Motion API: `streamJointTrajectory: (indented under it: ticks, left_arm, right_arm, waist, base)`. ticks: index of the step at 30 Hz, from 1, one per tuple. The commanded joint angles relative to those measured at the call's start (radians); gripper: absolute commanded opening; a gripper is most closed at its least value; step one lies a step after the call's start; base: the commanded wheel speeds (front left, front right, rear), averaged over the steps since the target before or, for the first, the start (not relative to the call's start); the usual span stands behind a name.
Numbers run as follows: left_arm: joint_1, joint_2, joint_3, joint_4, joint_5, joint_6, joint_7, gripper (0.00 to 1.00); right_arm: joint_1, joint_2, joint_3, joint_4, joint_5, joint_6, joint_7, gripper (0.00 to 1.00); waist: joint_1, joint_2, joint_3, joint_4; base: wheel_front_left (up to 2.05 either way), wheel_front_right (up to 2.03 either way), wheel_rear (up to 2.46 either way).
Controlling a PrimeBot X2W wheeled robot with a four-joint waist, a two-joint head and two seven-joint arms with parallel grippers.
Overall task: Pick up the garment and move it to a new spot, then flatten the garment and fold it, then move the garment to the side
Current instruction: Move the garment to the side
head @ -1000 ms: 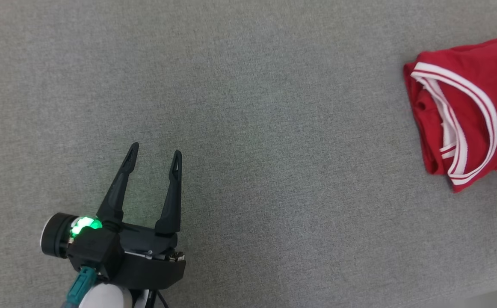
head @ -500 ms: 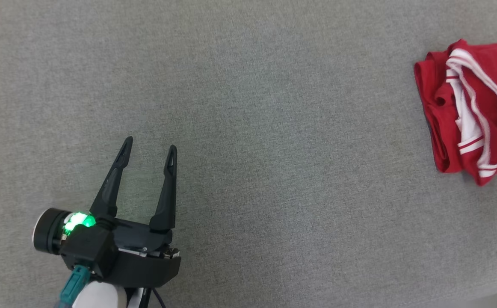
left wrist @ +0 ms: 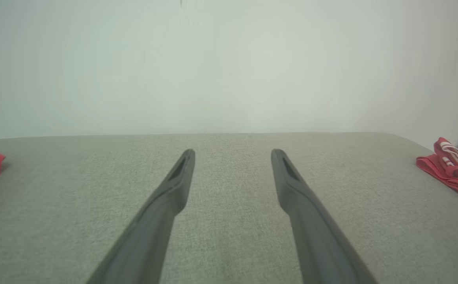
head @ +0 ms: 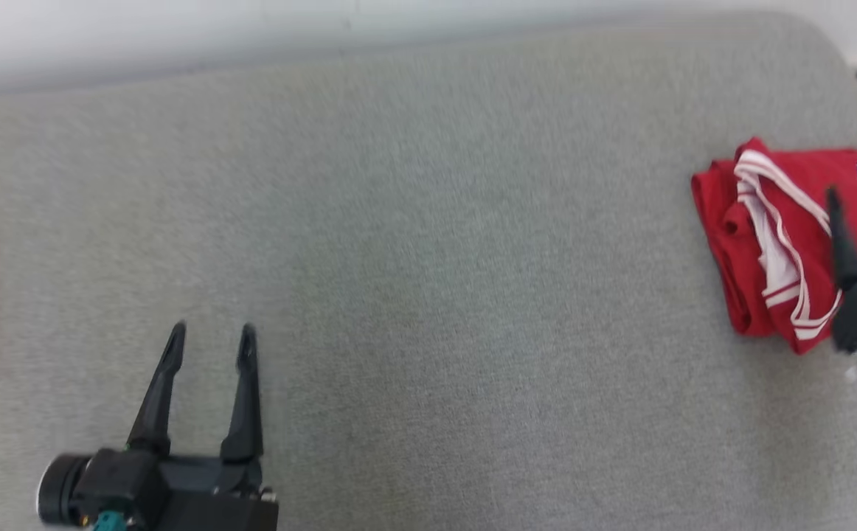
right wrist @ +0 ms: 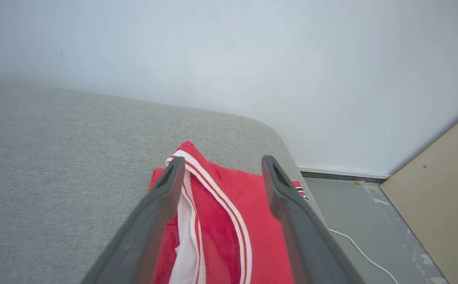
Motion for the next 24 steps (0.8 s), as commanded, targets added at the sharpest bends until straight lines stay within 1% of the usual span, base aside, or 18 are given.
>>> streamJointTrajectory:
  ticks: [1,4,10,11,14,19,24]
  left_arm:
    - [0.03,-0.003,0.013,0.01,-0.004,0.005,-0.003,1.0]
    - [0.061,-0.004,0.041,0.027,-0.01,0.012,-0.003,1.0]
    - [0.127,-0.005,0.083,0.059,-0.019,0.039,-0.003,1.0]
    - [0.127,-0.005,0.083,0.059,-0.019,0.039,-0.003,1.0]
    - [0.155,-0.005,0.099,0.077,-0.022,0.055,-0.003,1.0]
    - [0.191,-0.005,0.109,0.093,-0.038,0.066,-0.003,1.0]
    - [0.215,-0.005,0.102,0.119,-0.072,0.074,-0.003,1.0]
  right_arm:
    - [0.041,0.013,0.005,-0.027,0.011,-0.003,-0.022,1.0]
    - [0.106,0.043,0.015,-0.075,0.032,-0.003,-0.05,1.0]
    - [0.232,0.118,0.037,-0.168,0.06,-0.003,-0.074,1.0]
    - [0.232,0.118,0.037,-0.168,0.06,-0.003,-0.074,1.0]
    - [0.29,0.147,0.053,-0.209,0.068,-0.003,-0.08,1.0]
    - [0.363,0.192,0.064,-0.233,0.072,-0.003,-0.092,1.0]
    - [0.413,0.236,0.06,-0.211,0.063,-0.003,-0.118,1.0]
  waist:
    - [0.0002,0.0001,-0.103,0.043]
    - [0.0002,0.0001,-0.159,0.058]
    - [0.0002,0.0001,-0.253,0.082]
    - [0.0002,0.0001,-0.253,0.082]
    - [0.0002,0.0001,-0.281,0.087]
    - [0.0002,0.0001,-0.303,0.087]
    - [0.0002,0.0001,-0.32,0.089]
  base:
    - [0.0,0.0,0.0]
    - [0.0,0.0,0.0]
    - [0.0,0.0,0.0]
    - [0.0,0.0,0.0]
    - [0.0,0.0,0.0]
    - [0.0,0.0,0.0]
    - [0.0,0.0,0.0]
